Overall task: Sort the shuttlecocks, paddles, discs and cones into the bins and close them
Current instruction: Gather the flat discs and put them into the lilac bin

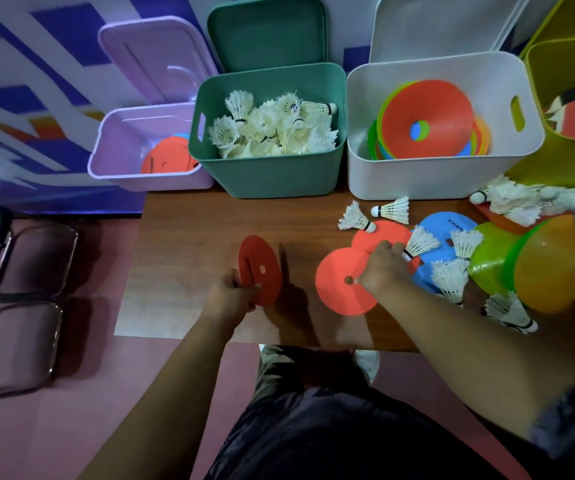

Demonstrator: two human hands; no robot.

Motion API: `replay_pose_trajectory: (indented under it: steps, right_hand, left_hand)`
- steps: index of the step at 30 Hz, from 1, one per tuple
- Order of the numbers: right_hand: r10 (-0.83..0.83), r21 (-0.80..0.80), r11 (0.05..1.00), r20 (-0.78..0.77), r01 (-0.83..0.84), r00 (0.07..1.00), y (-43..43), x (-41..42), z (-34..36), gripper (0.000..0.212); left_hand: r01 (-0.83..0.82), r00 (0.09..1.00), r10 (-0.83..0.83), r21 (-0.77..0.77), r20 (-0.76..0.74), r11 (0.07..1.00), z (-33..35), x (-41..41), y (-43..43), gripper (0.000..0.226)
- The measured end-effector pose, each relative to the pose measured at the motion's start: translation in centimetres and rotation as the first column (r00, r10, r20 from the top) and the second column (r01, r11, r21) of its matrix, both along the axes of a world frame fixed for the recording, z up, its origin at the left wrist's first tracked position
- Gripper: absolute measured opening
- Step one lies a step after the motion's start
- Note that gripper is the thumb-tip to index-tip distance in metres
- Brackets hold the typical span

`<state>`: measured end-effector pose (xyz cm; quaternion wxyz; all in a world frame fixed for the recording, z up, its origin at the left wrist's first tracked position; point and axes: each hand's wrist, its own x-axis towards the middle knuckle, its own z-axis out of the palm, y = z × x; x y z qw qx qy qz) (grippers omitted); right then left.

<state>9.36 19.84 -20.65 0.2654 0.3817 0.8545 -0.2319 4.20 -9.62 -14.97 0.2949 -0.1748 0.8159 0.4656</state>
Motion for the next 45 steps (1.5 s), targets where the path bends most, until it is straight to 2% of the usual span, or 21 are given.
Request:
replay_pose_trajectory:
  steps: [2,3,6,8,9,14,17,25,29,31,34,36,39,41,44,45]
  right_hand:
    - [0.007,0.021,1.000,-0.047,-0.006,0.999,-0.1,-0.5,0.2,0.049]
    - [0.029,-0.007,1.000,-0.059,-0.029,0.998,-0.2,-0.8,0.4,0.036]
    - [0.102,-0.149,0.982,-0.105,-0.117,0.989,-1.2,-2.1,1.7,0.021]
    - [0.113,-0.224,0.964,-0.138,-0.142,0.984,-2.0,-3.4,3.4,0.003]
    - [0.081,-0.271,0.955,-0.156,-0.121,0.984,-2.5,-4.0,4.2,0.010]
    - [-0.089,-0.460,0.887,-0.282,-0.053,0.955,-6.0,-7.9,8.7,0.020]
    - [-0.196,-0.552,0.833,-0.359,-0.039,0.913,-8.8,-10.3,10.7,0.016]
    - [-0.227,-0.600,0.789,-0.483,-0.130,0.846,-14.8,-15.7,15.4,0.008]
    - [-0.247,-0.590,0.795,-0.527,-0.141,0.813,-16.6,-17.9,16.7,0.006]
    - [-0.259,-0.578,0.805,-0.544,-0.133,0.798,-17.4,-18.9,17.2,0.006]
    - [-0.304,-0.586,0.805,-0.539,-0.091,0.786,-18.4,-20.3,17.5,0.008]
    - [-0.355,-0.626,0.777,-0.512,-0.058,0.782,-19.0,-21.3,17.6,0.011]
    - [-0.404,-0.685,0.727,-0.474,-0.040,0.783,-20.1,-23.1,18.2,0.010]
    - [-0.455,-0.742,0.669,-0.452,-0.041,0.767,-21.0,-24.7,18.9,0.011]
    - [-0.540,-0.835,0.549,-0.396,-0.046,0.742,-22.4,-27.2,19.9,0.033]
    - [-0.521,-0.821,0.569,-0.401,-0.043,0.753,-22.8,-27.8,20.0,0.043]
  left_hand:
    - [-0.035,0.999,0.035,0.029,-0.009,0.999,0.3,-0.1,-0.3,0.026]
    - [-0.052,0.999,0.053,0.046,-0.013,0.998,0.5,-0.2,-0.3,0.024]
    - [-0.128,0.991,0.132,0.096,-0.028,0.987,1.1,-0.7,-0.8,0.020]
    - [-0.173,0.983,0.178,0.111,-0.040,0.979,1.8,-1.5,-1.2,0.028]
    - [-0.197,0.978,0.204,0.120,-0.047,0.973,2.1,-1.9,-1.2,0.028]
    - [-0.351,0.930,0.368,0.254,-0.022,0.901,4.3,-5.2,-2.4,0.014]
    - [-0.389,0.900,0.432,0.343,-0.056,0.855,5.9,-7.7,-3.6,0.011]
    - [-0.358,0.844,0.513,0.549,-0.156,0.756,12.1,-18.4,-9.2,0.016]
    - [-0.381,0.798,0.580,0.610,-0.161,0.695,13.9,-24.0,-10.6,0.006]
    - [-0.408,0.800,0.582,0.578,-0.147,0.707,13.6,-25.9,-10.9,0.009]
    - [-0.401,0.859,0.490,0.402,-0.146,0.823,11.2,-27.1,-11.8,0.009]
    - [-0.424,0.875,0.480,0.378,-0.064,0.823,9.2,-26.6,-12.4,0.007]
    - [-0.417,0.897,0.439,0.425,0.052,0.803,6.7,-25.0,-12.8,0.025]
    - [-0.412,0.906,0.412,0.399,0.090,0.819,5.3,-23.9,-13.3,0.015]
    - [-0.425,0.905,0.401,0.356,0.143,0.832,4.0,-23.0,-14.4,0.009]
    - [-0.420,0.907,0.389,0.346,0.159,0.839,3.8,-23.0,-14.6,0.010]
